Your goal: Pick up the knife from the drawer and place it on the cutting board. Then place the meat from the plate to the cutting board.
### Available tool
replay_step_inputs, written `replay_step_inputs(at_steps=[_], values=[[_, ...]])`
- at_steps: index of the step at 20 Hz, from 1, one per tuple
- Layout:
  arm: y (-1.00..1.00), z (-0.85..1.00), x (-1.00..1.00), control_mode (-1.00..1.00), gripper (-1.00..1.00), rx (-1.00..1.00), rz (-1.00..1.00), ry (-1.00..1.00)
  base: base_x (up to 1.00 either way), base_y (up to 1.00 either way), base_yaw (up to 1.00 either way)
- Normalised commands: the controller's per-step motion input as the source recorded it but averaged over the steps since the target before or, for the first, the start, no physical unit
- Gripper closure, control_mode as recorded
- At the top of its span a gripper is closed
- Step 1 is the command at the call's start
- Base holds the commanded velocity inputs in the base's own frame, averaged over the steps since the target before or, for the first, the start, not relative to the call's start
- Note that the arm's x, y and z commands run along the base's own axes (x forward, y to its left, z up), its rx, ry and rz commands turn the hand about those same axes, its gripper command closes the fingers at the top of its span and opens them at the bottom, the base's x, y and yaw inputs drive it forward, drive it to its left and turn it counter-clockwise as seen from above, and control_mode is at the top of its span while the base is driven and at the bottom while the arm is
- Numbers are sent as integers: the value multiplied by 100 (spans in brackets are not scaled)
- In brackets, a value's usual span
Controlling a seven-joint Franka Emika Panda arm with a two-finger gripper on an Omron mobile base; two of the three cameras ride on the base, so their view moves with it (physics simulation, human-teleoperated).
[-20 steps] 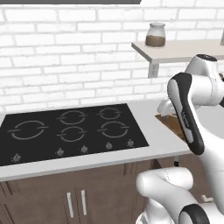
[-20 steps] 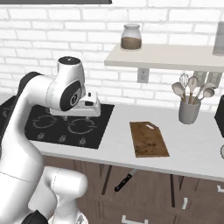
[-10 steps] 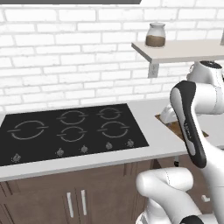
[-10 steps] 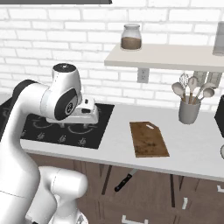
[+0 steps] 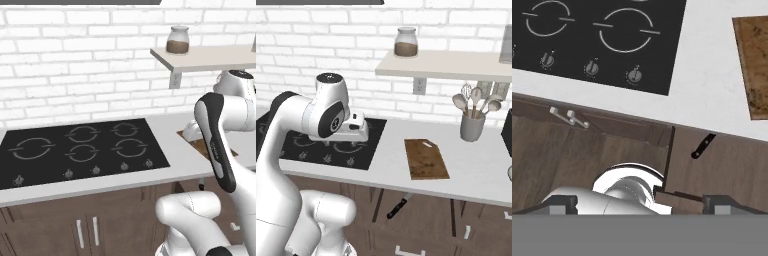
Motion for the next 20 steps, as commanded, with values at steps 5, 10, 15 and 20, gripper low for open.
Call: replay_step_inputs(at_steps=[5,10,15,20], values=[[0,0,0,100,-100,0,0,0,-49,0,0],[0,0,0,100,-100,0,0,0,-40,-1,0],[0,0,0,100,-100,0,0,0,2,-57,0],[0,0,0,100,-100,0,0,0,1,-89,7]])
